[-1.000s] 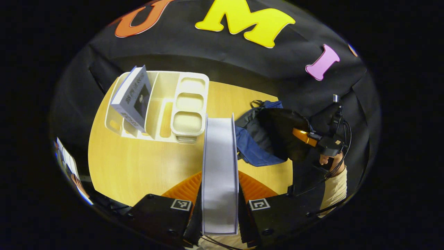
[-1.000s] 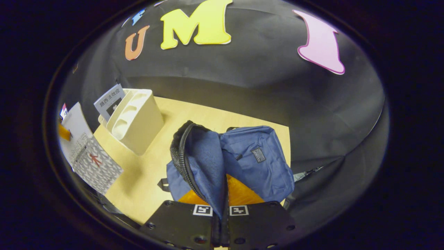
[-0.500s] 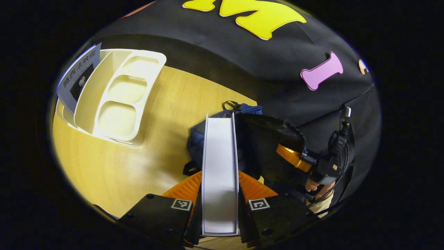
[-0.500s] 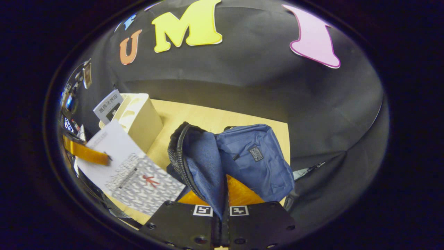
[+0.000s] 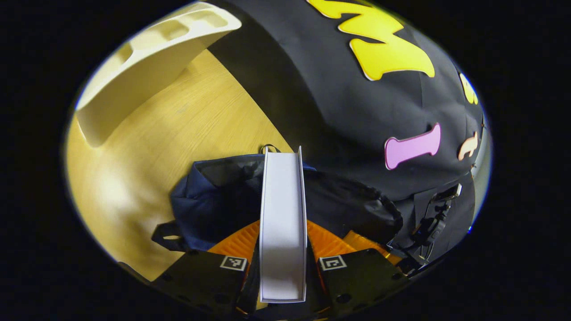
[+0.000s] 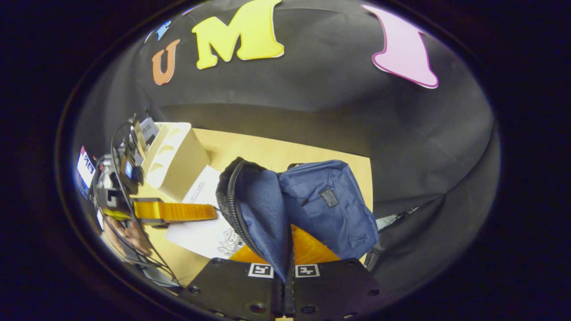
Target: Open the schoolbag, grab two books from the bookshelf and put them into the schoolbag.
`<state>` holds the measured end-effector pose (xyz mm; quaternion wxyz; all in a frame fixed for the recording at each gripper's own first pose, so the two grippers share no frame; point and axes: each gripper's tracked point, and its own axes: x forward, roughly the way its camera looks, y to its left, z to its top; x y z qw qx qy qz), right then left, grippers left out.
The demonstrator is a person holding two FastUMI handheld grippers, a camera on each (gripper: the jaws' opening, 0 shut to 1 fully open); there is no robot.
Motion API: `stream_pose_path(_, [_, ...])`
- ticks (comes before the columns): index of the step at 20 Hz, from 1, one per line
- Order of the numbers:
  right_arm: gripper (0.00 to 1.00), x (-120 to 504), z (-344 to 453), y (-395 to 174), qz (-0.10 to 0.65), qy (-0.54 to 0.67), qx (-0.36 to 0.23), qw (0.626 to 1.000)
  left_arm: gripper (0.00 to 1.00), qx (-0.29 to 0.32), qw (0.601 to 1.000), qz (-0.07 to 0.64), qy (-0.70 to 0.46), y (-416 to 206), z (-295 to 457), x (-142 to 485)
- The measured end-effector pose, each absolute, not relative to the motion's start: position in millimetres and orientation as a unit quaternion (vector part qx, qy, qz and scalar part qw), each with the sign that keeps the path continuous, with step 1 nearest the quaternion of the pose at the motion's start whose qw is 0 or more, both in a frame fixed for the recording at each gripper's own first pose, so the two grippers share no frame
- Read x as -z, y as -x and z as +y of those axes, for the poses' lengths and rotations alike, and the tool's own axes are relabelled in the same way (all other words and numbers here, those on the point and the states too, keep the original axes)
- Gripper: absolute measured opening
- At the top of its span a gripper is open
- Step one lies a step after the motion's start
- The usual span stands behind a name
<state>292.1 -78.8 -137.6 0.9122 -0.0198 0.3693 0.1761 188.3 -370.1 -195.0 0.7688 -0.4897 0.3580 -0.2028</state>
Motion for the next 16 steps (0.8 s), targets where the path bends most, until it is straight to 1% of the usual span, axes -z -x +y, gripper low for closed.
stream_pose_path(1, [0.03, 136, -78, -292, 0.369, 0.017, -0.179, 0.912, 0.49, 0.200, 0.768, 0.346, 0.500, -192, -379, 196])
stream_pose_path(2, [0.03, 136, -76, -291, 0.370, 0.017, -0.182, 0.911, 0.45, 0.201, 0.768, 0.331, 0.511, -196, -386, 199])
stream_pose_path(4, [0.03, 135, -69, -289, 0.372, 0.018, -0.191, 0.908, 0.44, 0.210, 0.770, 0.299, 0.523, -204, -403, 210])
stream_pose_path(9, [0.03, 134, -58, -282, 0.373, 0.044, -0.210, 0.903, 0.44, 0.223, 0.748, 0.265, 0.567, -215, -451, 240])
stream_pose_path(13, [0.03, 138, -60, -281, 0.373, 0.061, -0.211, 0.901, 0.44, 0.212, 0.727, 0.238, 0.608, -234, -474, 253])
stream_pose_path(14, [0.00, 138, -58, -281, 0.372, 0.061, -0.213, 0.901, 0.44, 0.208, 0.721, 0.235, 0.618, -239, -477, 256])
stream_pose_path(15, [0.03, 139, -59, -280, 0.374, 0.065, -0.210, 0.901, 0.44, 0.206, 0.720, 0.232, 0.621, -241, -482, 259])
stream_pose_path(16, [0.03, 140, -58, -279, 0.375, 0.069, -0.211, 0.900, 0.44, 0.206, 0.723, 0.230, 0.618, -243, -488, 259])
